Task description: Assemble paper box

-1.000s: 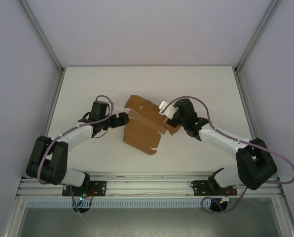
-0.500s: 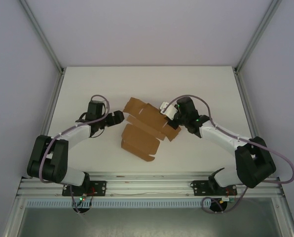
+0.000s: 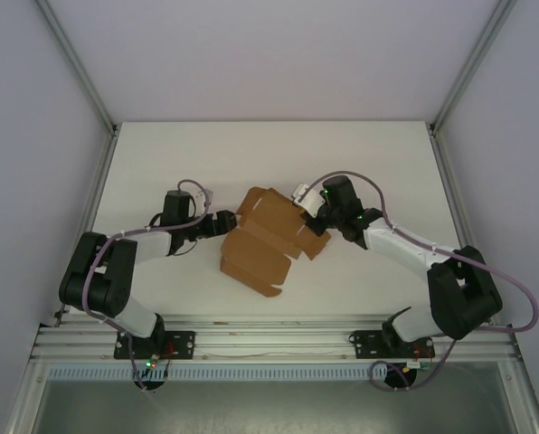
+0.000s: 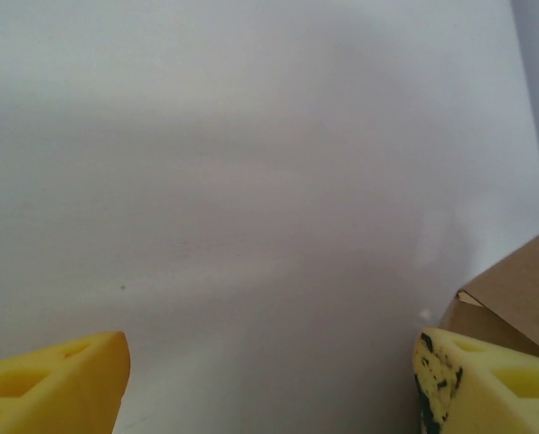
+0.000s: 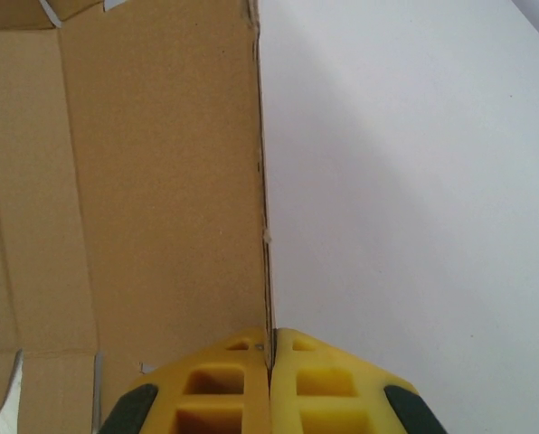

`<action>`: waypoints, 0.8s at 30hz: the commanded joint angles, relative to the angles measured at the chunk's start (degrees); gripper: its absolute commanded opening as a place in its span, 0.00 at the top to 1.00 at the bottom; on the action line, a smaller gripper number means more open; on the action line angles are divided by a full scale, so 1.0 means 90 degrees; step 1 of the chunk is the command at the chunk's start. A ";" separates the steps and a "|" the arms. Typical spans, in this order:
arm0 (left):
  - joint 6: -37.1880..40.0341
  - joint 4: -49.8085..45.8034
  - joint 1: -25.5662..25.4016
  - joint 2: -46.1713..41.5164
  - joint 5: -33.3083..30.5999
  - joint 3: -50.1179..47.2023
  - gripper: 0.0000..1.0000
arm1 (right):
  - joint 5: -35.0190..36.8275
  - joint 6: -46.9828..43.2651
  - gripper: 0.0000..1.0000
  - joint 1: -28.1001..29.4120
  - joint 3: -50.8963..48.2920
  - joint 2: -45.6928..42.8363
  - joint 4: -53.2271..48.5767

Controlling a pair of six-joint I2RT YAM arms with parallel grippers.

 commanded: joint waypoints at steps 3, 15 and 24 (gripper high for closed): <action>-0.0147 0.0897 -0.0020 0.0041 0.0809 -0.0104 0.18 | -0.0286 0.0421 0.98 -0.0042 0.0102 0.0069 0.0170; 0.0372 0.0311 -0.0773 0.0233 0.0158 0.0376 0.28 | -0.0710 0.0693 0.98 -0.0038 0.0171 0.0069 0.0286; 0.0086 0.0497 -0.0826 0.0361 -0.0381 0.0406 0.55 | -0.0492 0.0541 0.98 -0.0044 0.0092 -0.0178 0.0182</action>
